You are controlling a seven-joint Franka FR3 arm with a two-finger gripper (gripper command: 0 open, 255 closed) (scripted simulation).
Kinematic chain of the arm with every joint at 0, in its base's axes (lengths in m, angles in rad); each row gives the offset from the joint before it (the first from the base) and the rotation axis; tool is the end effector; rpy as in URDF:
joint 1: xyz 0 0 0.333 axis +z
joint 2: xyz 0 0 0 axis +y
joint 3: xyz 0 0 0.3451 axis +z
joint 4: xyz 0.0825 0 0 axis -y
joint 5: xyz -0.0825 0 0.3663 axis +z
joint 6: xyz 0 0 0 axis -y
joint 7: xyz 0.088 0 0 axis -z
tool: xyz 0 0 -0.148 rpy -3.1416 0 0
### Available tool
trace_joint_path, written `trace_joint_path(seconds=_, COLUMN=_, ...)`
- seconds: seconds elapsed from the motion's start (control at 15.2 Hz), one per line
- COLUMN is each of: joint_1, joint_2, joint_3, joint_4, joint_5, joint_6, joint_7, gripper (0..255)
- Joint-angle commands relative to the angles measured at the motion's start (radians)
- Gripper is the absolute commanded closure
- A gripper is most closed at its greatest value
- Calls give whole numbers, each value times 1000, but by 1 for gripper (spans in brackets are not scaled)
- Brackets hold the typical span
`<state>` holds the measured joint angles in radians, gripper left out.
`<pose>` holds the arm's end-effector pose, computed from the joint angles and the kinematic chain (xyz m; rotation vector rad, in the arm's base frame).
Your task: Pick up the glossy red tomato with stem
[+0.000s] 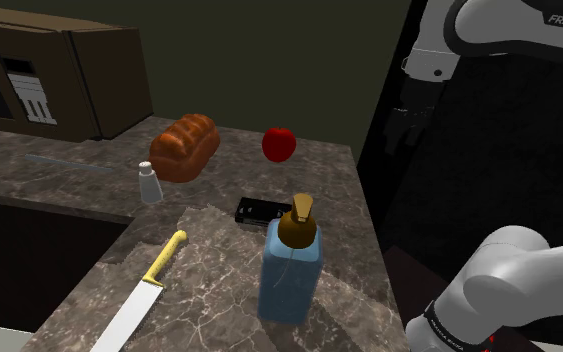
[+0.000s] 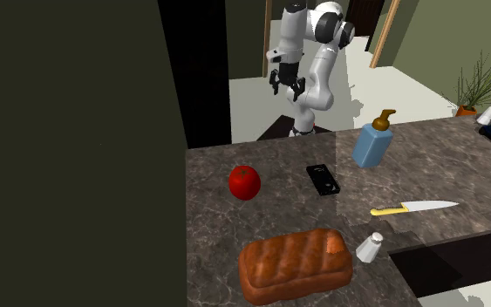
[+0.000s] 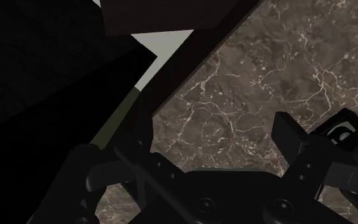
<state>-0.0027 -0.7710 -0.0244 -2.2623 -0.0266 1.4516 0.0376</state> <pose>0.2591 -0.0139 0.5979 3.1297 -0.0941 -0.0623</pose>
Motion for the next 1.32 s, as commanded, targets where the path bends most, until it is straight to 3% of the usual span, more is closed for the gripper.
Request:
trace_joint_path(seconds=0.0, joint_1=0, joint_2=0, joint_3=0, joint_4=0, joint_5=0, joint_6=0, joint_7=0, gripper=0)
trace_joint_path(seconds=0.59, joint_1=73, joint_2=325, joint_3=-117, joint_4=197, joint_5=-26, joint_6=146, joint_7=-315, gripper=0)
trace_joint_path(seconds=1.25, joint_1=128, joint_2=716, joint_3=-179, joint_4=550, joint_5=49, joint_6=189, joint_7=-653, gripper=0)
